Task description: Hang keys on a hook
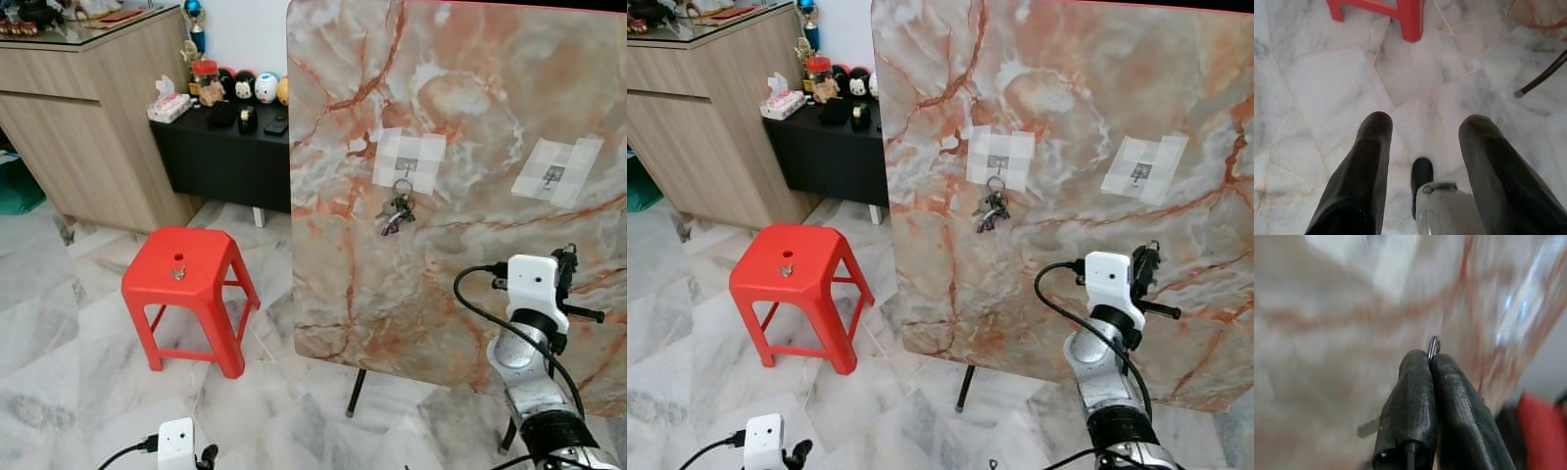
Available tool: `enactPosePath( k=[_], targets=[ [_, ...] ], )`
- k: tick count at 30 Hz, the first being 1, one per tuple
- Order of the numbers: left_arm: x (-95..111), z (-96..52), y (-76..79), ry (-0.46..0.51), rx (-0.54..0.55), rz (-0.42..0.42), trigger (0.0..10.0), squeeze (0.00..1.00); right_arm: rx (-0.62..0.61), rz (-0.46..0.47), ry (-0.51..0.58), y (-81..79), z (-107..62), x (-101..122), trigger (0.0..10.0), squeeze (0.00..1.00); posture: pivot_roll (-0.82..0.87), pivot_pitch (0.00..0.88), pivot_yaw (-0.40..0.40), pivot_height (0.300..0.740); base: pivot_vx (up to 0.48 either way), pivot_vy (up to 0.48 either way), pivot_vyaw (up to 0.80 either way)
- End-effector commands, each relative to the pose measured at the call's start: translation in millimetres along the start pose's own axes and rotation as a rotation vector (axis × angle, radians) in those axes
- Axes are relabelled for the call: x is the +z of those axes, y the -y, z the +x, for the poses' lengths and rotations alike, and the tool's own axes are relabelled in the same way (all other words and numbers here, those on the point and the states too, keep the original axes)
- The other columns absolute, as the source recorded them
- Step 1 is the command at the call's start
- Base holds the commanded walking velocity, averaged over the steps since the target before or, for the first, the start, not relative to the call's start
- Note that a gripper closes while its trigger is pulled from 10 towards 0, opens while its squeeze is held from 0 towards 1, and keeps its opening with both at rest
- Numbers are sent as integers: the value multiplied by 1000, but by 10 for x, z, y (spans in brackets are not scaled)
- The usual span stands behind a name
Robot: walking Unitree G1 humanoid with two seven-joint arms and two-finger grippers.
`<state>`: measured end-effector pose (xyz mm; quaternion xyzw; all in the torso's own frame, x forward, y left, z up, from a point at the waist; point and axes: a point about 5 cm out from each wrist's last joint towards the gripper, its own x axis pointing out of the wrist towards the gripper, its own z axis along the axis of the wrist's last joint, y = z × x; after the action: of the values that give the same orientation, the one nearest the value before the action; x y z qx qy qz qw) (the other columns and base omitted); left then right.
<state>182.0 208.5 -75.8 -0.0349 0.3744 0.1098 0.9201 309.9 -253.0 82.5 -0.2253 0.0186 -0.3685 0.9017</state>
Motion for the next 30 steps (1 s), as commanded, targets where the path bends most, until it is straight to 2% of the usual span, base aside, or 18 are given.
enactPosePath(
  k=[1, 3, 7, 18, 22, 28, 30],
  targets=[
    [-32, -5, -18, -23, 5, 21, 10000, 0, -9, 21, -123, 41, -29, -195, 10000, 0, -7, 0, -29, 740, 262, 0, 0],
    [-34, -5, -15, -23, 4, 20, 10000, 0, -22, 7, -196, 92, -73, -361, 10000, 0, -4, 0, -30, 740, 266, 0, 0],
    [-38, -7, -20, -25, 5, 20, 10000, 0, -12, -10, -206, 111, -113, -432, 10000, 0, -5, 0, -29, 740, 270, 0, 0],
    [-46, -9, -24, -28, 4, 21, 10000, 0, -7, 19, -198, 65, -106, -384, 10000, 0, -3, 0, -30, 740, 270, 0, 0],
    [-49, -11, -24, -28, 4, 21, 10000, 0, -9, 23, -188, 52, -121, -371, 10000, 0, -3, 0, -31, 740, 0, 0, 0],
    [-55, -12, -14, -31, -3, 24, 10000, 0, -68, 40, -134, 132, -149, -353, 10000, 0, -5, 0, -30, 740, 0, 0, 0],
    [-59, -12, -4, -35, -10, 35, 10000, 0, -73, 39, -82, 149, -126, -289, 10000, 0, -5, 0, -30, 740, 0, 0, 0]
  ],
)
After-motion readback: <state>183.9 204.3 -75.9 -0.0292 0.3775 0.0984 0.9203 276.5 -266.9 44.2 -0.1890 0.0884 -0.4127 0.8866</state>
